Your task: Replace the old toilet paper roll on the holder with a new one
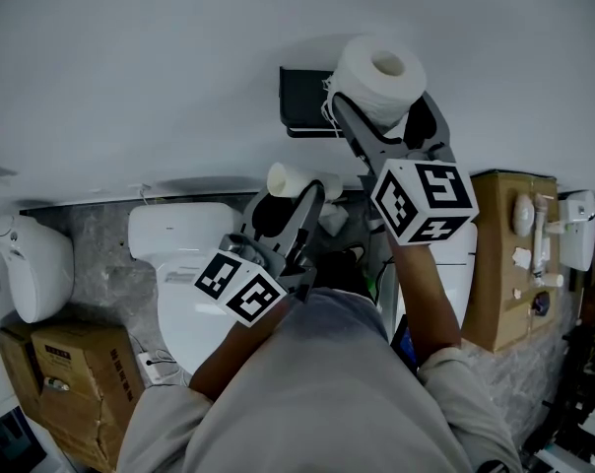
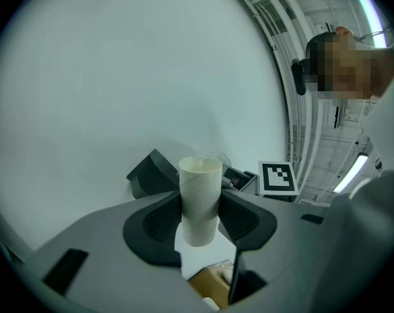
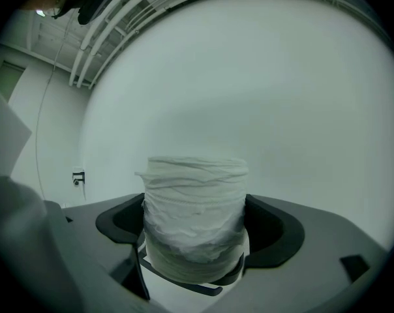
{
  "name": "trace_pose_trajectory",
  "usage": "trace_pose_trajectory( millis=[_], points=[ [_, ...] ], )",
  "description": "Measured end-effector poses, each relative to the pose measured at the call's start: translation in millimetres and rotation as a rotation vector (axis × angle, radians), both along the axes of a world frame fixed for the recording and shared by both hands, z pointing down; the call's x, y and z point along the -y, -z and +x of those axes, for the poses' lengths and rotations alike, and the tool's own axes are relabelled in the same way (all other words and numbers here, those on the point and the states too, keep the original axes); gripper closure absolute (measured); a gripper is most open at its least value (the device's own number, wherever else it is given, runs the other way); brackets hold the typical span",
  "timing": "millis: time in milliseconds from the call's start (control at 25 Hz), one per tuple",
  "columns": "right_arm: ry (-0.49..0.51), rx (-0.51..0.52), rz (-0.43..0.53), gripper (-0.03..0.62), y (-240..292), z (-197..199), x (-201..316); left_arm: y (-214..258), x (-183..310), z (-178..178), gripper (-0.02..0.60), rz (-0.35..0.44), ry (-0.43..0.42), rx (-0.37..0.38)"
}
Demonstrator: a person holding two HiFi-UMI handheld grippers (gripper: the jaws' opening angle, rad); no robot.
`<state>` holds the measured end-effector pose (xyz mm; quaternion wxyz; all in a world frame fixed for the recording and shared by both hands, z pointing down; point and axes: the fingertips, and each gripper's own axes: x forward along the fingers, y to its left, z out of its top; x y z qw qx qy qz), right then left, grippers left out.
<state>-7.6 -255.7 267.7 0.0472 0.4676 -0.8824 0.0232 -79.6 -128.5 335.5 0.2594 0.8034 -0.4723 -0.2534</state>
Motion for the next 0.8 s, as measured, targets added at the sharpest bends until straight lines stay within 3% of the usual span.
trace_pose_trajectory(
  millis=[800],
  points=[
    [-0.030, 0.060, -0.001, 0.143, 8, 36, -13, 0, -2, 16, 0.411, -0.003, -0.042, 0.006]
  ],
)
